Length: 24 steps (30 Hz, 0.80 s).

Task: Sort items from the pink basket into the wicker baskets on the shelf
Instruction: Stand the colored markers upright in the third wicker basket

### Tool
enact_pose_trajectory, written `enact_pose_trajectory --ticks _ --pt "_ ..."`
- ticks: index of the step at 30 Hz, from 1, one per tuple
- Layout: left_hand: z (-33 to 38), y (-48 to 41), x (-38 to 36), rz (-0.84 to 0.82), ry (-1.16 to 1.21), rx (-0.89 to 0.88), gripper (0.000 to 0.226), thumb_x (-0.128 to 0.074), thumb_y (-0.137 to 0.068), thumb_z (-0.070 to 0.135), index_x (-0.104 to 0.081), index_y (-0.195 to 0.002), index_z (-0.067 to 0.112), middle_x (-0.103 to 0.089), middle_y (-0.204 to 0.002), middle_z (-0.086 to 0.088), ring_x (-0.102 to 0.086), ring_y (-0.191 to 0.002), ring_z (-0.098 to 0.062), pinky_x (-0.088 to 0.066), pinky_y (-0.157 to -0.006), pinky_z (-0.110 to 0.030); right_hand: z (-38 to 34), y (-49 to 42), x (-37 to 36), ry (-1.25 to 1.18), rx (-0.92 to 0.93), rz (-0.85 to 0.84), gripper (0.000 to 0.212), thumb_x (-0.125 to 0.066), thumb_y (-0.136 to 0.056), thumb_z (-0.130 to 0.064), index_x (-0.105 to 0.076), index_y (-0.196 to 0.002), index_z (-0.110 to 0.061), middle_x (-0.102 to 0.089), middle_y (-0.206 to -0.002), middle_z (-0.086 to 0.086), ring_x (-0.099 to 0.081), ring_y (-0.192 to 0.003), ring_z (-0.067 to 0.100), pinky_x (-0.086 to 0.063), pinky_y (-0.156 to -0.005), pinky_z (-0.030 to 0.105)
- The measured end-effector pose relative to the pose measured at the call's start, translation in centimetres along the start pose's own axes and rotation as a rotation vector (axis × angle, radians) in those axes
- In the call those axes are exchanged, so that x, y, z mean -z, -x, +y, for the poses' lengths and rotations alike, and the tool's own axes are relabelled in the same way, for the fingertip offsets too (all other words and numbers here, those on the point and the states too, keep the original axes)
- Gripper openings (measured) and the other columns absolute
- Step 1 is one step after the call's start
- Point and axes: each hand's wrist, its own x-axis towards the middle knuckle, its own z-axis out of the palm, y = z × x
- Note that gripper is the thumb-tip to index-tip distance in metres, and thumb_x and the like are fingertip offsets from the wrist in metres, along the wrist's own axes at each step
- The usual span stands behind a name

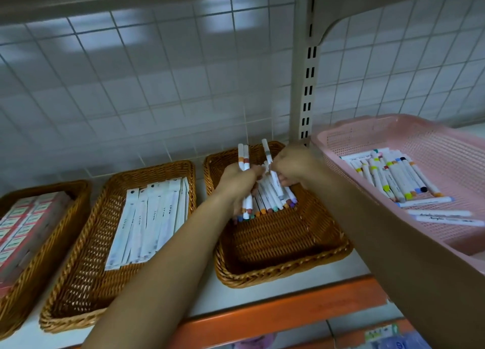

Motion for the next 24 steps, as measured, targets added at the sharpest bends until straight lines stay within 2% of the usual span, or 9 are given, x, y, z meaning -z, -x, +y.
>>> enact_pose_trajectory --ticks 2,3,7,9,14,18,20,22,24 --pt "0.1 -0.2 0.1 -0.001 0.116 0.036 0.012 -0.047 -0.096 0.01 -0.055 -0.088 0.005 -0.051 -0.062 -0.004 -0.046 -0.043 -0.008 -0.04 -0.039 -0.018 -0.3 -0.5 -0.5 0.316 0.087 0.07 0.015 -0.058 -0.088 -0.013 -0.058 -0.074 -0.007 -0.058 -0.074 0.004 -0.056 -0.064 0.016 -0.046 -0.052 0.024" --pt "0.1 -0.3 0.3 -0.01 0.191 0.058 0.014 -0.042 -0.097 0.009 -0.053 -0.09 0.003 -0.051 -0.063 -0.005 -0.047 -0.046 -0.01 -0.042 -0.04 -0.019 -0.4 -0.5 -0.8 0.408 0.119 0.093 0.019 -0.059 -0.088 -0.015 -0.053 -0.071 -0.009 -0.053 -0.074 0.002 -0.054 -0.066 0.016 -0.038 -0.05 0.02" --pt "-0.4 -0.6 0.7 -0.03 0.31 0.08 0.017 -0.041 -0.097 0.001 -0.054 -0.088 0.005 -0.059 -0.064 -0.007 -0.056 -0.057 -0.014 -0.053 -0.051 -0.023 -0.4 -0.2 -1.8 0.609 0.213 0.125 0.008 -0.061 -0.087 -0.012 -0.058 -0.09 -0.005 -0.058 -0.095 0.011 -0.059 -0.096 0.027 -0.04 -0.068 0.026" --pt "-0.6 -0.7 0.8 -0.03 0.322 0.079 0.019 -0.043 -0.097 -0.002 -0.057 -0.085 0.004 -0.062 -0.059 -0.007 -0.059 -0.055 -0.013 -0.055 -0.052 -0.022 0.1 -0.2 -2.3 0.651 0.256 0.138 0.01 -0.061 -0.087 -0.01 -0.058 -0.095 -0.003 -0.061 -0.103 0.013 -0.059 -0.097 0.027 -0.04 -0.068 0.027" --pt "-0.9 -1.0 0.7 -0.023 0.331 0.1 0.015 -0.045 -0.097 0.001 -0.056 -0.087 0.001 -0.059 -0.073 -0.012 -0.059 -0.061 -0.017 -0.055 -0.048 -0.024 0.8 -0.5 -3.0 0.72 0.338 0.174 0.017 -0.057 -0.089 -0.009 -0.057 -0.104 0.0 -0.06 -0.107 0.016 -0.058 -0.1 0.028 -0.037 -0.069 0.029" --pt "-1.0 -1.3 0.9 -0.034 0.347 0.106 0.009 -0.048 -0.096 0.001 -0.057 -0.094 0.0 -0.059 -0.073 -0.011 -0.058 -0.062 -0.019 -0.057 -0.055 -0.027 1.0 -1.3 -3.0 0.607 0.331 0.195 0.01 -0.054 -0.091 -0.01 -0.062 -0.092 -0.003 -0.063 -0.096 0.012 -0.059 -0.086 0.023 -0.039 -0.061 0.024" --pt "-1.0 -1.2 1.1 -0.056 0.377 0.105 0.01 -0.049 -0.096 0.002 -0.058 -0.092 0.001 -0.06 -0.074 -0.012 -0.059 -0.063 -0.02 -0.057 -0.056 -0.029 0.9 -1.4 -2.6 0.413 0.352 0.144 0.02 -0.049 -0.091 -0.01 -0.066 -0.087 0.001 -0.067 -0.089 0.011 -0.062 -0.083 0.025 -0.045 -0.06 0.027" --pt "-0.9 -1.2 1.2 -0.064 0.399 0.098 0.011 -0.049 -0.095 0.002 -0.06 -0.093 0.003 -0.063 -0.077 -0.013 -0.062 -0.064 -0.021 -0.058 -0.059 -0.032 0.8 -1.1 -2.3 0.165 0.365 0.052 0.024 -0.048 -0.09 -0.009 -0.066 -0.086 0.006 -0.069 -0.083 0.015 -0.065 -0.079 0.03 -0.054 -0.068 0.039" --pt "-0.9 -1.2 1.1 -0.062 0.412 0.094 0.01 -0.051 -0.094 0.002 -0.061 -0.095 0.004 -0.065 -0.078 -0.013 -0.065 -0.061 -0.02 -0.058 -0.062 -0.034 0.8 -0.5 -2.1 -0.024 0.339 -0.013 0.019 -0.049 -0.092 -0.012 -0.064 -0.082 -0.007 -0.068 -0.076 0.01 -0.066 -0.07 0.023 -0.055 -0.06 0.033"
